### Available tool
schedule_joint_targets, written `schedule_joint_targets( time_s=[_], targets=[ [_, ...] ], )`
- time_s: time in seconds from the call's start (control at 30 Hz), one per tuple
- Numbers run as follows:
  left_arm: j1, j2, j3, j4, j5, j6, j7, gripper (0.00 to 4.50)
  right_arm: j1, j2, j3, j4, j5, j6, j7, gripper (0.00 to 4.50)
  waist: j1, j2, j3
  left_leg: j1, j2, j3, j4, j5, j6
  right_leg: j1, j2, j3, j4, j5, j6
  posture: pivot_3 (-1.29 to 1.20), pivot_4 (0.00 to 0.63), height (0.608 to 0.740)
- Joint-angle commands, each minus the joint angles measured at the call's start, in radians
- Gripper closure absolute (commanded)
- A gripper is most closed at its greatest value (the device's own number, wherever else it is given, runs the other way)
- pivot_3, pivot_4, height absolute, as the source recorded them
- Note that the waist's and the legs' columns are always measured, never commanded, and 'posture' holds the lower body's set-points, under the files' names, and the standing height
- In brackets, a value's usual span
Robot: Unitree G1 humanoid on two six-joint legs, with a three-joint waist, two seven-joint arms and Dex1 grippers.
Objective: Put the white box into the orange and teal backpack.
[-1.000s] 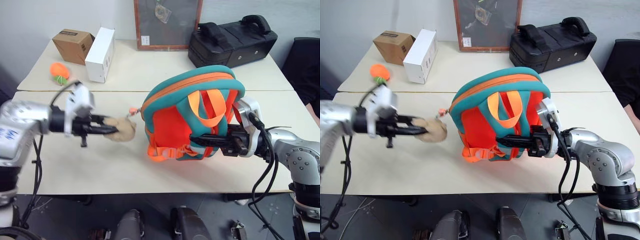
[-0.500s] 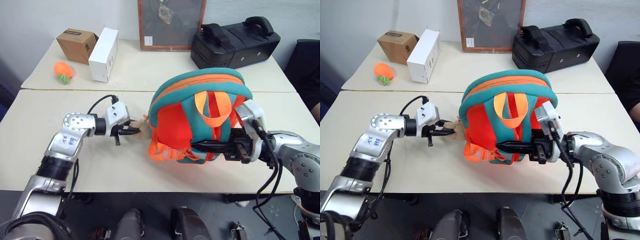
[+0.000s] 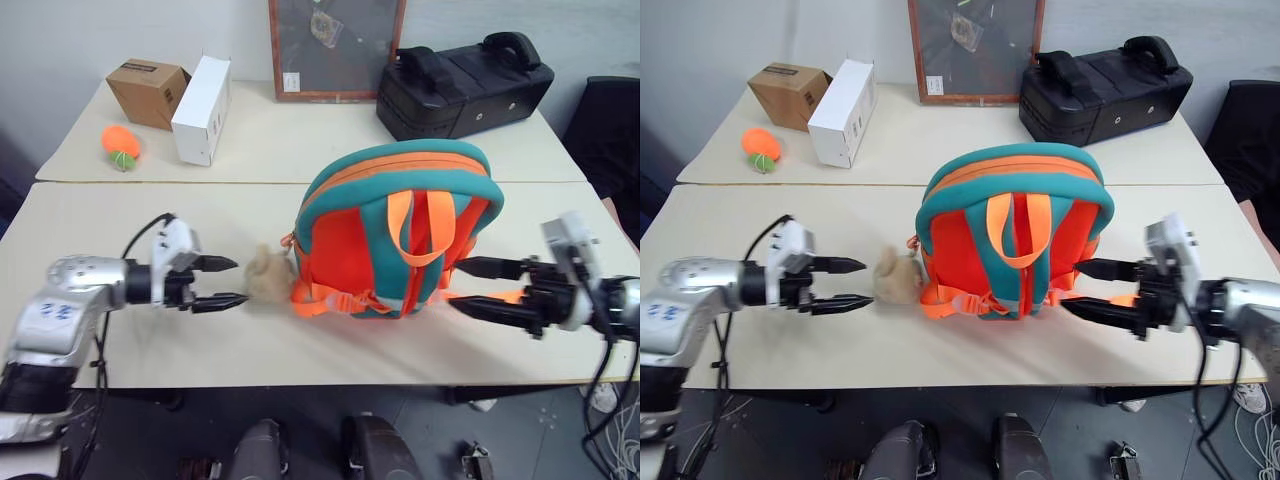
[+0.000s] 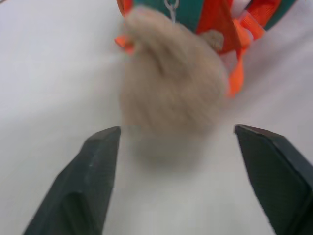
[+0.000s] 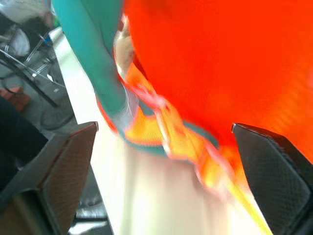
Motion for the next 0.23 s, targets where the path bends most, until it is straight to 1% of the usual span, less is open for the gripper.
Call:
schedule_joint_targets(
  time_s=[0.03,0.1,0.13,0.23],
  targets=[
    [0.035,0.074,0.191,-0.094,-0.129,0.119,-0.012,0.03,-0.014,-0.075,-0.095,0.121,-0.030,-0.054,0.115,0.00,0.000,0.000,0.000,0.000,0.000,0.000,0.000,0.000,0.000,0.000,0.000,0.000,0.000,0.000,0.000,0.00,0.150,0.740],
    [0.039,0.110,0.296,-0.118,-0.210,0.200,-0.016,0.03,-0.066,-0.103,-0.091,0.216,-0.070,-0.102,0.133,0.00,-0.001,0.000,0.000,0.004,0.000,-0.001,-0.002,0.000,0.000,0.004,0.000,-0.001,-0.002,0.000,-0.001,0.00,0.150,0.740],
    [0.034,0.122,0.340,-0.131,-0.251,0.237,-0.013,0.03,-0.092,-0.112,-0.084,0.256,-0.088,-0.119,0.142,0.00,-0.002,0.000,0.000,0.008,0.000,-0.001,-0.004,0.000,-0.001,0.010,0.000,-0.001,-0.005,0.000,-0.001,0.00,0.150,0.740],
    [0.001,0.128,0.404,-0.154,-0.326,0.297,0.039,0.03,-0.158,-0.116,-0.049,0.312,-0.107,-0.126,0.164,0.00,-0.003,0.001,0.000,0.012,0.000,0.000,-0.005,-0.001,-0.002,0.013,0.000,-0.001,-0.007,-0.001,-0.001,0.00,0.150,0.740]
  ],
)
